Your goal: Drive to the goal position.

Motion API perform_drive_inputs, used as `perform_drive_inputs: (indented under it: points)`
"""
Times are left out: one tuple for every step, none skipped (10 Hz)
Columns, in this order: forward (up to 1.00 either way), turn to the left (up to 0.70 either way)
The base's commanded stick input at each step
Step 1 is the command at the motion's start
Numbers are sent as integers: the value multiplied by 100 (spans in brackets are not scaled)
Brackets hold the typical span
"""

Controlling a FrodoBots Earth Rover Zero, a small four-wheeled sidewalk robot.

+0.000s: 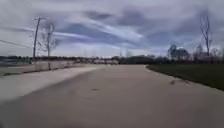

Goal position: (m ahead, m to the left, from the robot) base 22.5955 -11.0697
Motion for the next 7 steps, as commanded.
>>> perform_drive_inputs:
  points:
    - [100, -2]
    - [100, -9]
    - [100, -19]
    - [100, -35]
    - [100, -22]
    - [100, 0]
    - [100, 0]
